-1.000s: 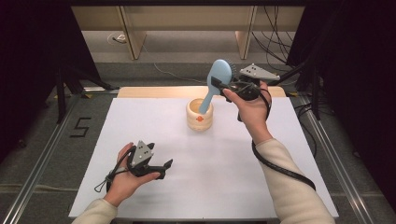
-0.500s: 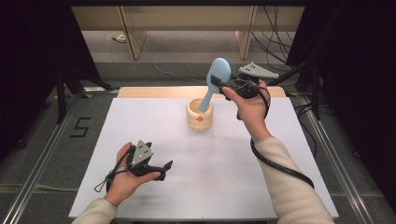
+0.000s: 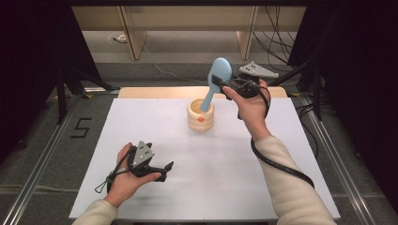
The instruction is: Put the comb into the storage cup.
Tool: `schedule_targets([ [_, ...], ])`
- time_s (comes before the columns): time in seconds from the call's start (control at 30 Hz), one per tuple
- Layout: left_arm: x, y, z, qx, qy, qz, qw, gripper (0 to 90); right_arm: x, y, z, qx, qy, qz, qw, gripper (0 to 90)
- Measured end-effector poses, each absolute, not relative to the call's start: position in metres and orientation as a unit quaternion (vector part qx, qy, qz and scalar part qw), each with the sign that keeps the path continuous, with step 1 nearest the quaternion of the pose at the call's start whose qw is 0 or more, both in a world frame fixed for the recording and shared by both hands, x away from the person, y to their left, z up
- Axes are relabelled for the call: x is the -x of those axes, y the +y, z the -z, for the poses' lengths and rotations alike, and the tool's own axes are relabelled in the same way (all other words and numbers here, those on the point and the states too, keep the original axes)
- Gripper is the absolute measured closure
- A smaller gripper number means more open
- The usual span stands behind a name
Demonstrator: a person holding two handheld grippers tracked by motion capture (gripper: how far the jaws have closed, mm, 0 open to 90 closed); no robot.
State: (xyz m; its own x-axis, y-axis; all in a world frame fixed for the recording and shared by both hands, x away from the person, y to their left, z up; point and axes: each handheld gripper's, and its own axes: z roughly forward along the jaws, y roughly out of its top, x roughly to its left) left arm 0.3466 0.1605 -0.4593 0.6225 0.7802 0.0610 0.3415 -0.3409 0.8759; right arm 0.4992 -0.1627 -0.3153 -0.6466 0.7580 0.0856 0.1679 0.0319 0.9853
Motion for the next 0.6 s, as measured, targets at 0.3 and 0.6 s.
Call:
schedule_targets([
  [0.3,-0.3466,0.1603,0.4597,-0.781,0.361,-0.243,0.448,0.0,-0.5027,-0.1621,0.3166,-0.346,0.673,-0.605,0.247,51.1],
  [0.6,-0.3468,0.1604,0.4595,-0.781,0.359,-0.243,0.449,0.0,-0.5057,-0.1610,0.3180,-0.350,0.671,-0.603,0.251,51.0],
])
